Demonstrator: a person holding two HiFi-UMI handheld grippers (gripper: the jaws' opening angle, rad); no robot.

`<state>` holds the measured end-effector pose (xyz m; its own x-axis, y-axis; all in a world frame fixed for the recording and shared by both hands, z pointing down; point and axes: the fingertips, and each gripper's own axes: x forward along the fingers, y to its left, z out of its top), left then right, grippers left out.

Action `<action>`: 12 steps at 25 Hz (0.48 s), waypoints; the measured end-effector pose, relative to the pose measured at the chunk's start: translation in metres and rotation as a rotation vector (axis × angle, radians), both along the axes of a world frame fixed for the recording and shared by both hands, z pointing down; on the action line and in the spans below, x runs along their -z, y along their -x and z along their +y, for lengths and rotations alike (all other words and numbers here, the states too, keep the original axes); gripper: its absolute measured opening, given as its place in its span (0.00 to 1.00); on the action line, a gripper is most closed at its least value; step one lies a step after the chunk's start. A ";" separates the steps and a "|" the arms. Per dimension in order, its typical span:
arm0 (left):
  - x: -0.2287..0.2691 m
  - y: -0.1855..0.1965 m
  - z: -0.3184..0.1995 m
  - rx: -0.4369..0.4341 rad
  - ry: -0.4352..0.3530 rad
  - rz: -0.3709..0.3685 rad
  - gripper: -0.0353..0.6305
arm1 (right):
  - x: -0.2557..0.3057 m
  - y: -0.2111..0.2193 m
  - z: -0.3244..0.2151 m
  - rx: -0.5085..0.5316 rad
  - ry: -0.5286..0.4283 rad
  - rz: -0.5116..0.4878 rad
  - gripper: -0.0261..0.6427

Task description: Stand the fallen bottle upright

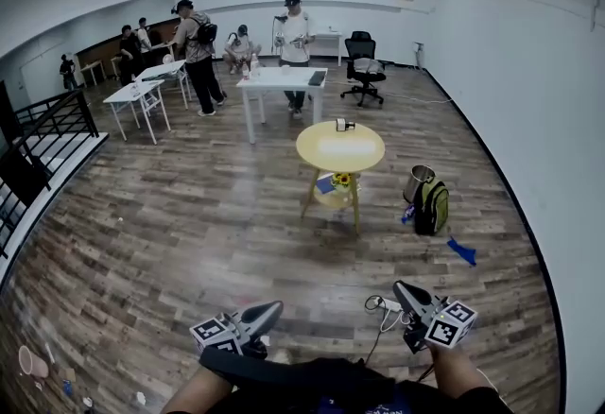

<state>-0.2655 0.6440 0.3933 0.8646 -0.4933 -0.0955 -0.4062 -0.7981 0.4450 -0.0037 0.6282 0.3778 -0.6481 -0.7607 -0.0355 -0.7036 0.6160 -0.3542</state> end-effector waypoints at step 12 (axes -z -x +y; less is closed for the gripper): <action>0.005 0.064 -0.204 -0.106 -0.061 -0.004 0.06 | 0.012 0.063 -0.188 -0.093 -0.013 0.040 0.03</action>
